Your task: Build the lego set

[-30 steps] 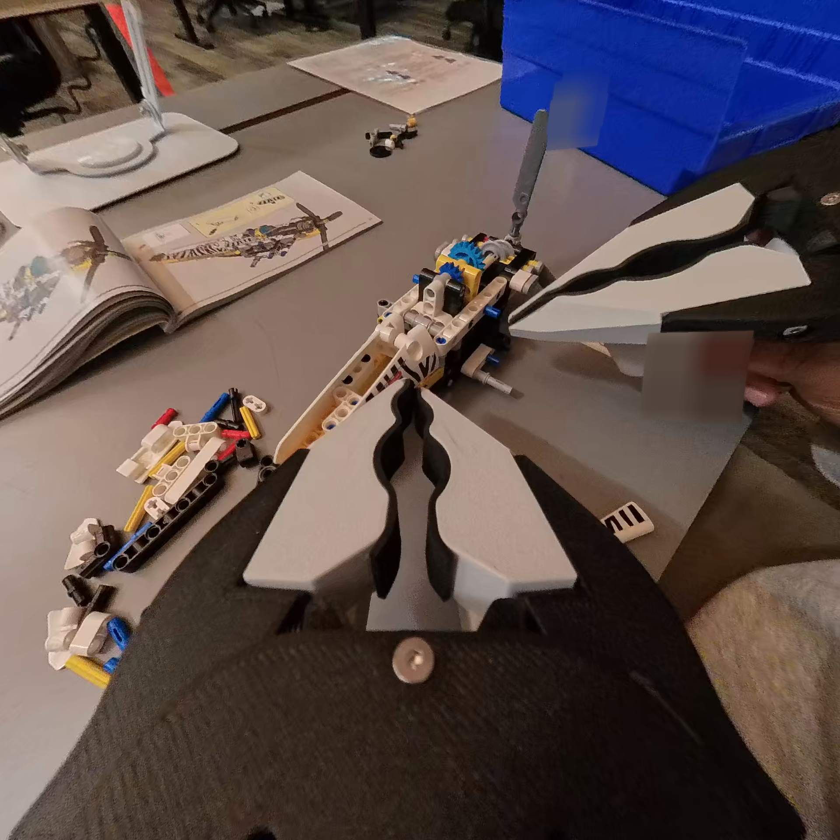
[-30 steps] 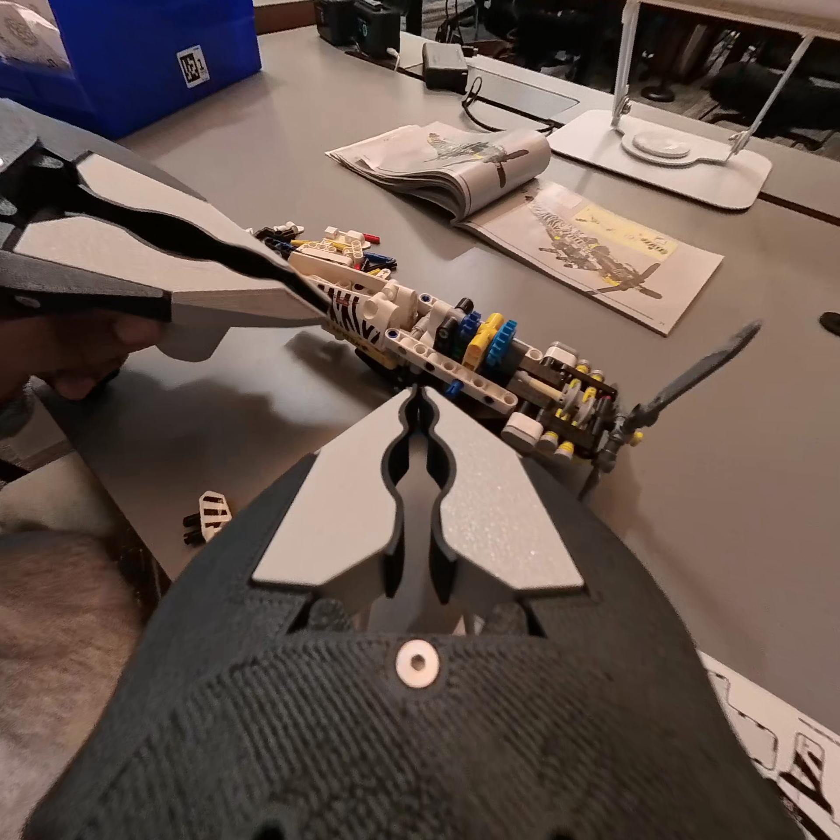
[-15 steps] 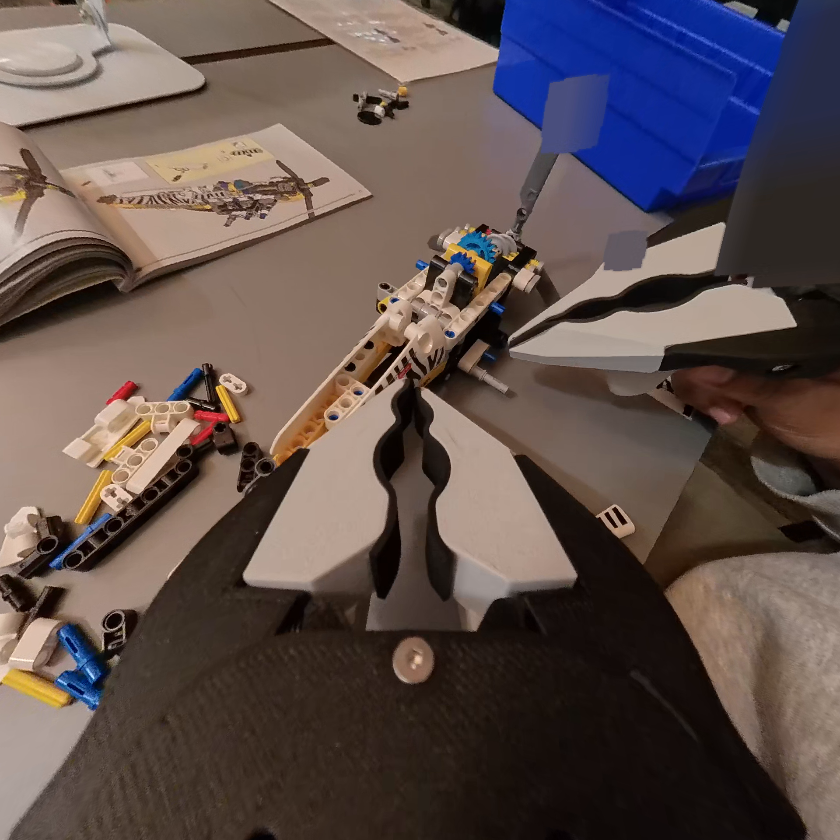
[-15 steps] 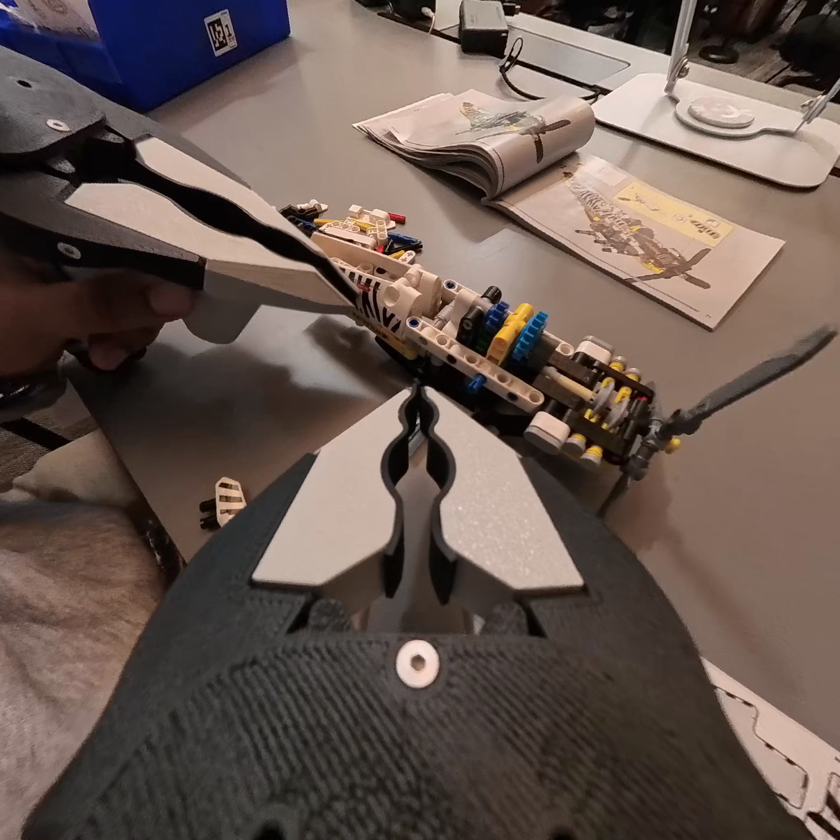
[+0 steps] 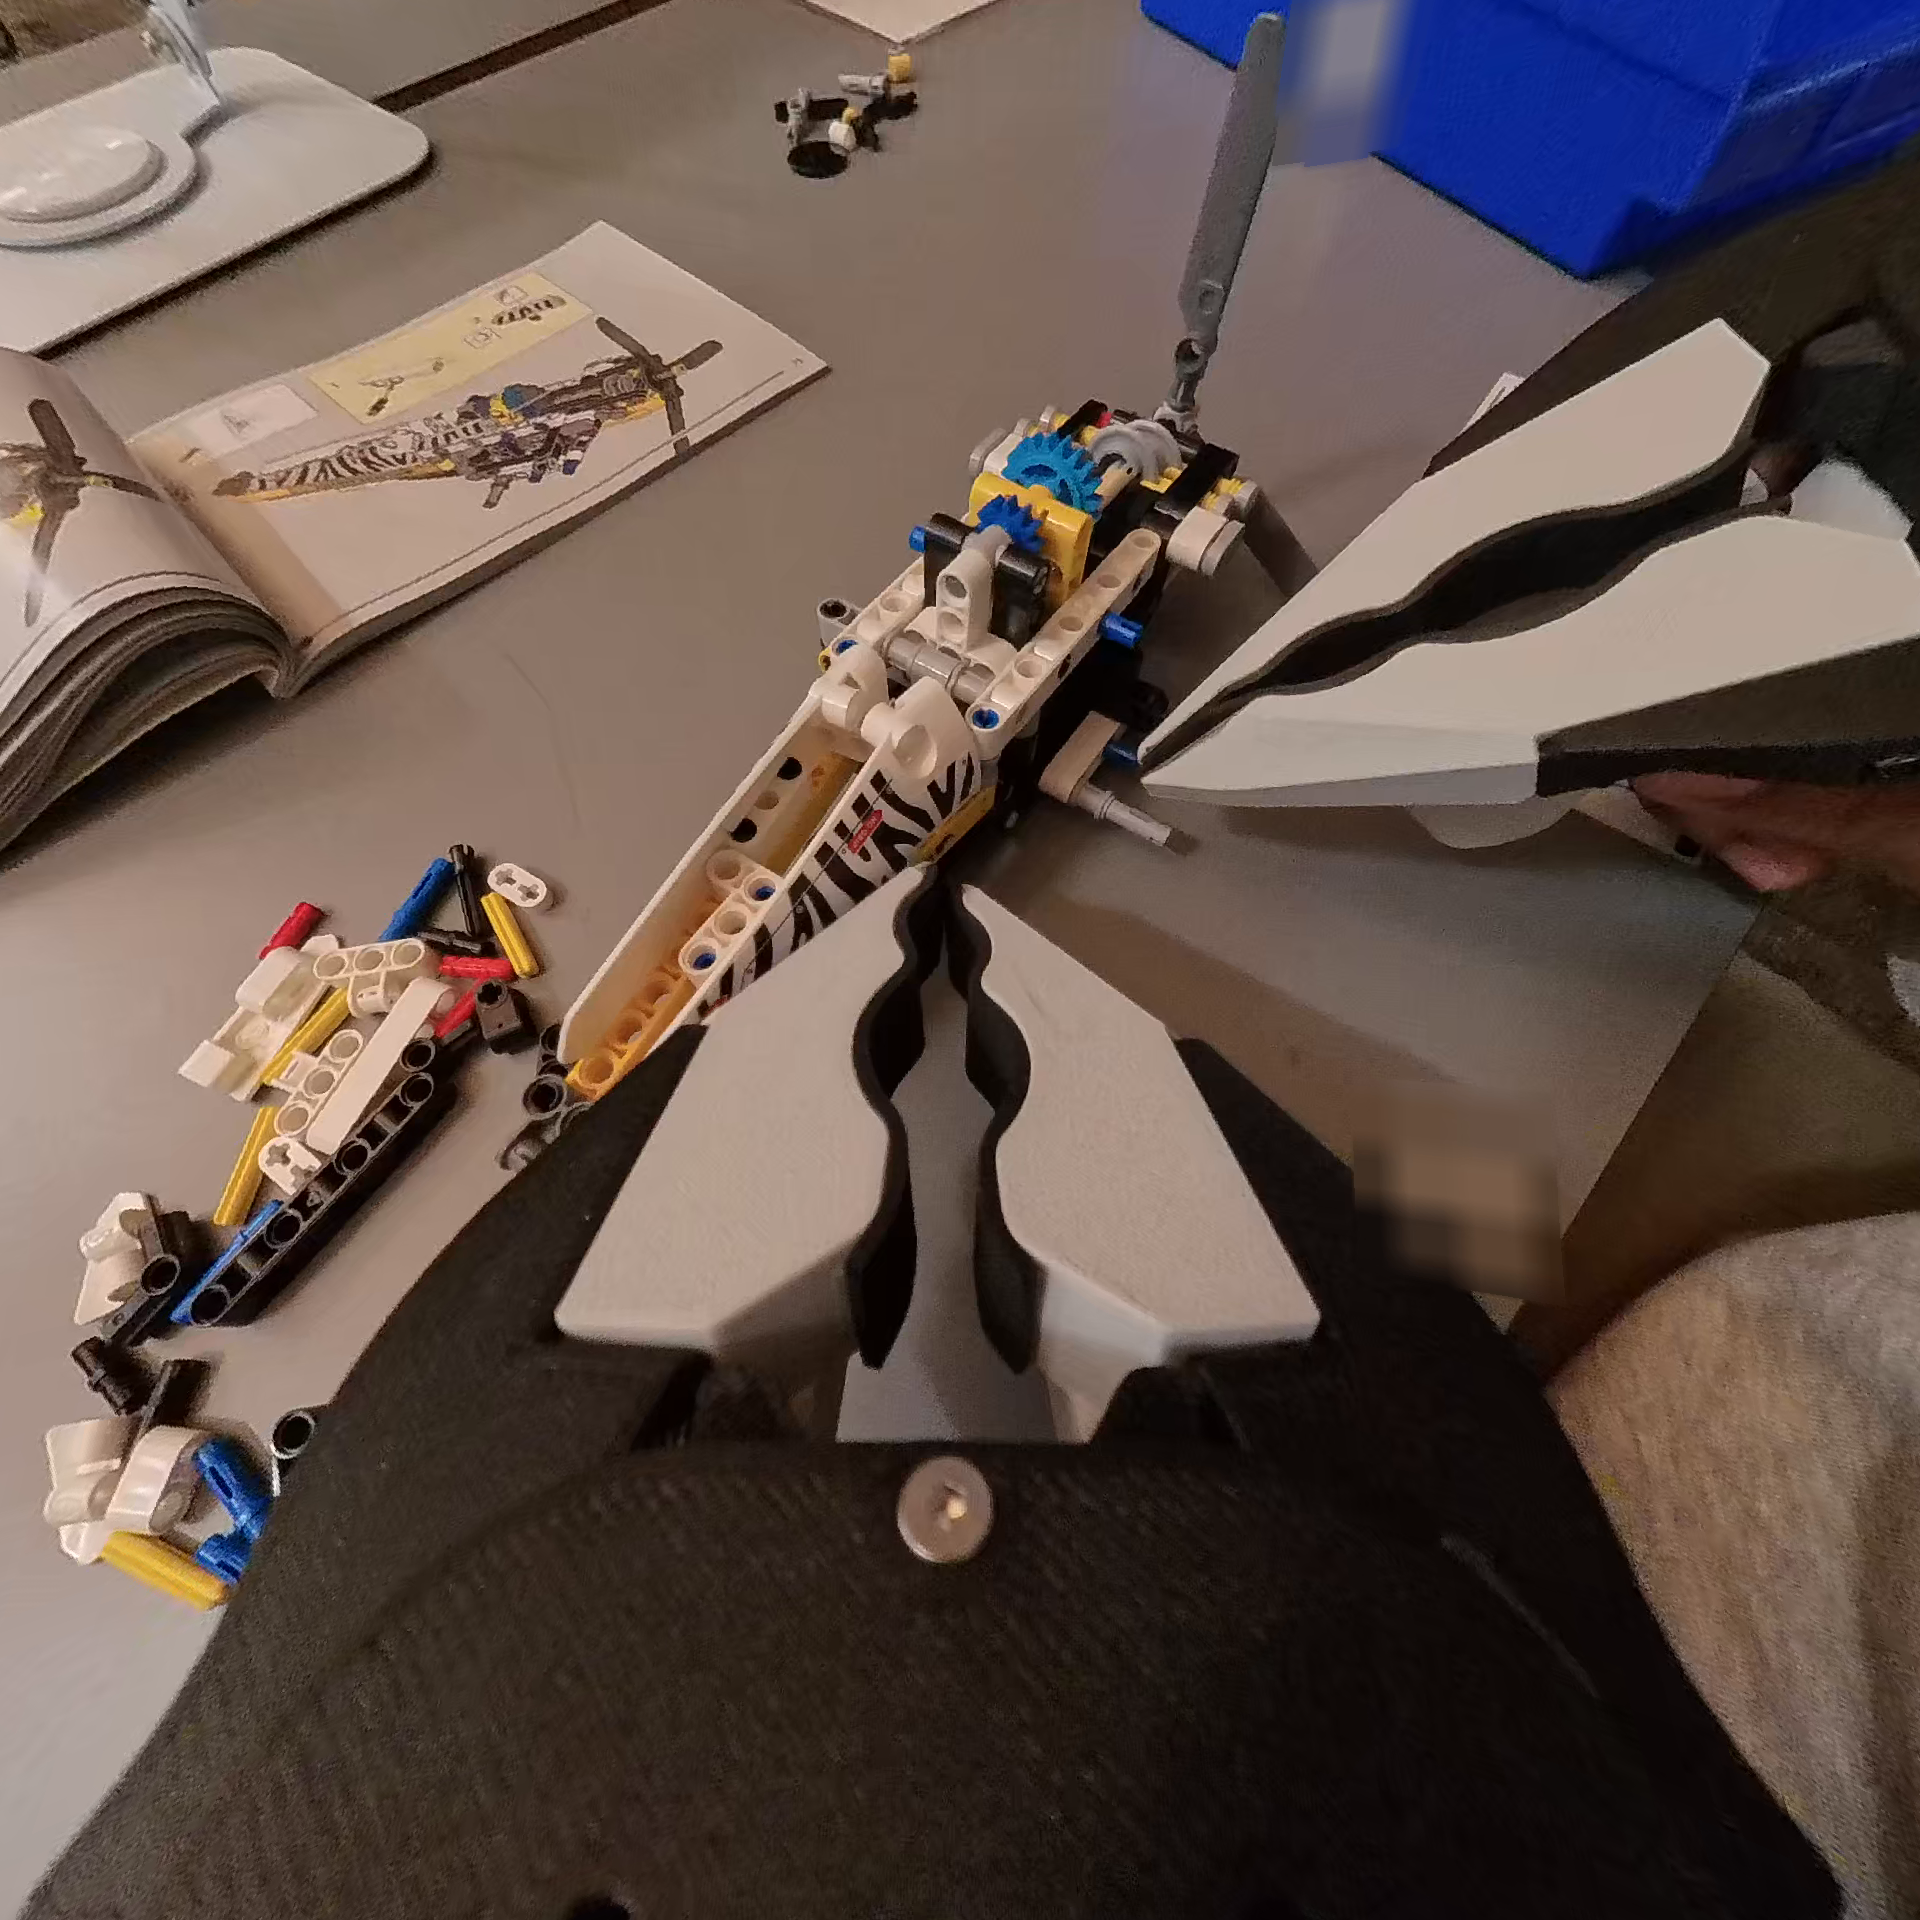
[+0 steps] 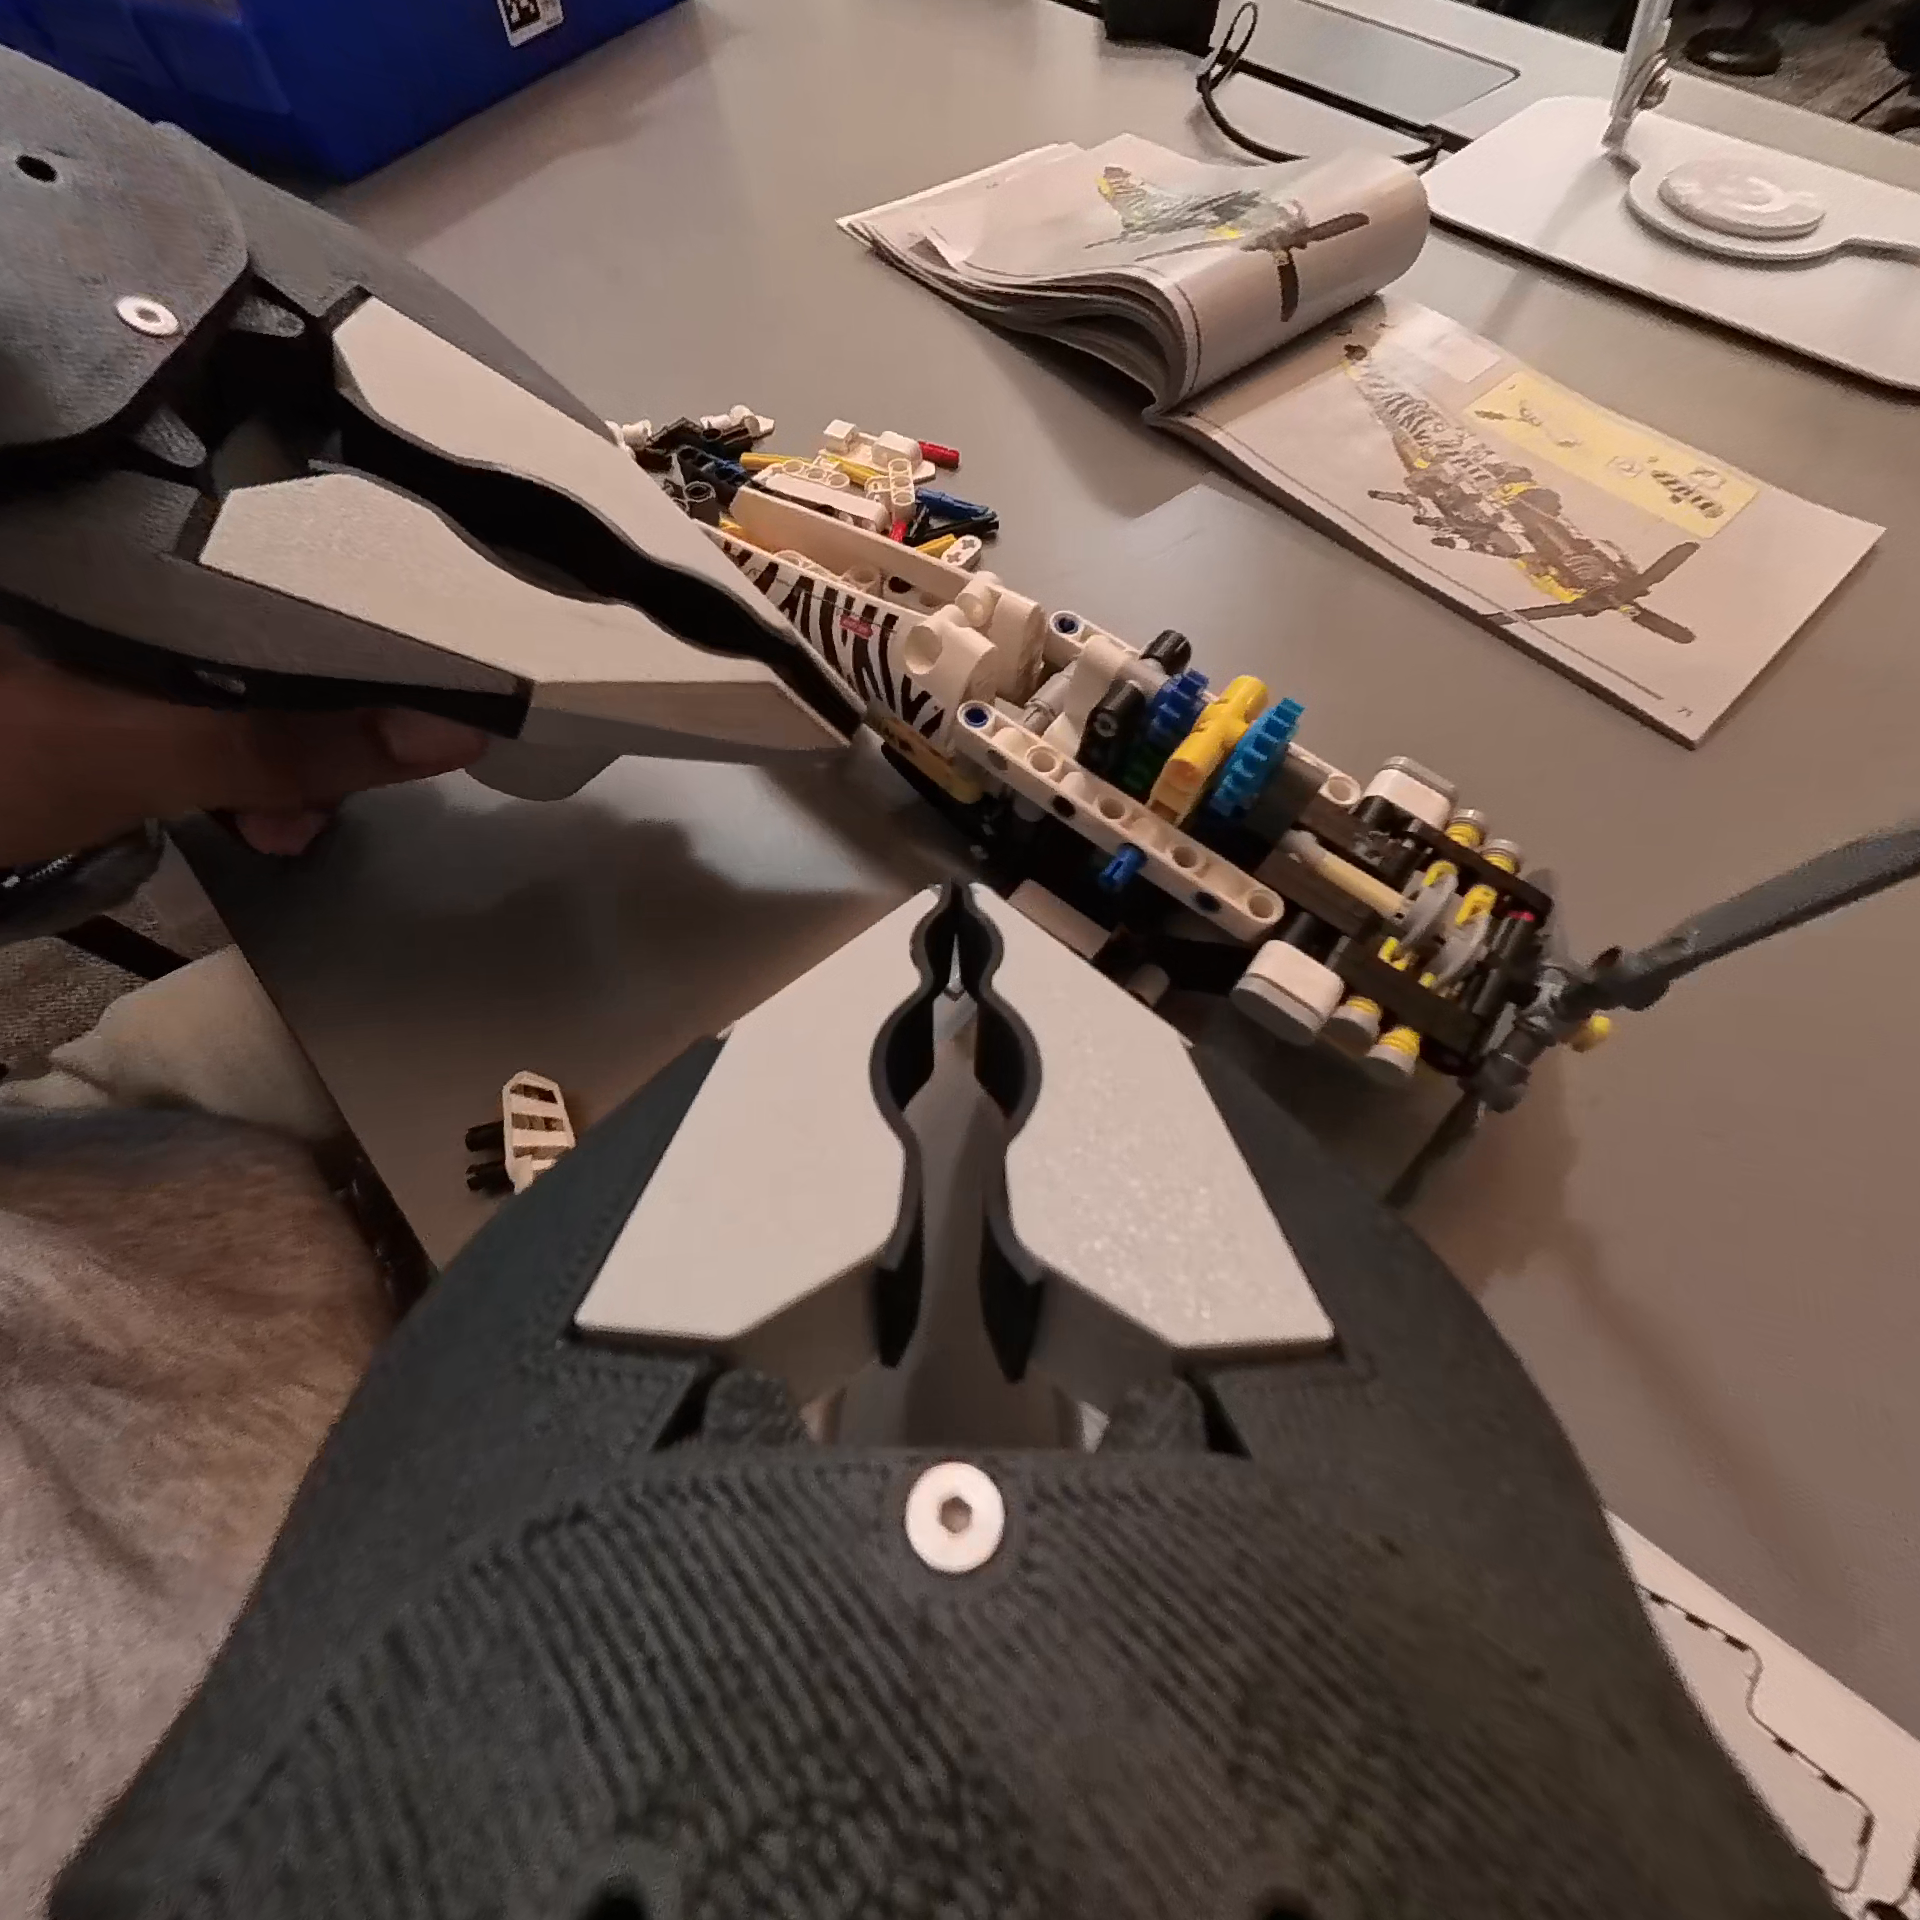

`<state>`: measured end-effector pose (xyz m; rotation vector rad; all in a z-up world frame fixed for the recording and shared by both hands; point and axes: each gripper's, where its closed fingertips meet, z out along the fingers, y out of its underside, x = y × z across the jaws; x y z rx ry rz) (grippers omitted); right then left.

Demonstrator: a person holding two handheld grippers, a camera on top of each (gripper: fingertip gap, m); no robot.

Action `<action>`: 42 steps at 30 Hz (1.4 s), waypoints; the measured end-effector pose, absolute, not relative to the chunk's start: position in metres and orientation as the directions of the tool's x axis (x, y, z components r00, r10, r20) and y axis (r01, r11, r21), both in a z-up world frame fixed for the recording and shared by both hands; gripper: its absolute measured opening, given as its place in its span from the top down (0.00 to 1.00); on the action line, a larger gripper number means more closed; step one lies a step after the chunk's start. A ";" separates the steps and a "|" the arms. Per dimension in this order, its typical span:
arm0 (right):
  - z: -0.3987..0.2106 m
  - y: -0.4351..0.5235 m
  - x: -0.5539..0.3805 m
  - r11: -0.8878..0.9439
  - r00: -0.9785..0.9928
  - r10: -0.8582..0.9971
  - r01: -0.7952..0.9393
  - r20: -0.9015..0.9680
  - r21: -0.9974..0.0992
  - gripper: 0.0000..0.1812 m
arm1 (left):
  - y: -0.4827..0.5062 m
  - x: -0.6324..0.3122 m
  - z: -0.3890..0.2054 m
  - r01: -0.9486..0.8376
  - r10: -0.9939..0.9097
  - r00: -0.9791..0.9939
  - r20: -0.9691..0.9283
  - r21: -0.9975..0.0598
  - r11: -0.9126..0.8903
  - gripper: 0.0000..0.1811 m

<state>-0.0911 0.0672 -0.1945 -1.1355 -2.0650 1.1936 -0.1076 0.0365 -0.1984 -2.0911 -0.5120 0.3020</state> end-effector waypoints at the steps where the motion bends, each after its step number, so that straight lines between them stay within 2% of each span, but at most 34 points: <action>1: -0.194 0.067 -0.091 0.272 -0.532 0.847 0.410 0.014 -0.871 1.00 | 0.037 -0.107 -0.199 0.236 0.467 0.884 -0.021 -0.842 -0.485 1.00; 14: -0.195 0.064 -0.089 0.288 -0.550 0.835 0.407 0.020 -0.867 1.00 | 0.037 -0.107 -0.201 0.284 0.453 0.890 0.047 -0.835 -0.471 1.00; 29: -0.197 0.063 -0.089 0.293 -0.553 0.833 0.412 0.019 -0.863 1.00 | 0.039 -0.108 -0.214 0.250 0.468 0.882 -0.060 -0.782 -0.571 1.00; 42: -0.197 0.063 -0.089 0.300 -0.554 0.832 0.414 0.024 -0.859 1.00 | 0.040 -0.107 -0.218 0.269 0.455 0.890 -0.036 -0.764 -0.586 1.00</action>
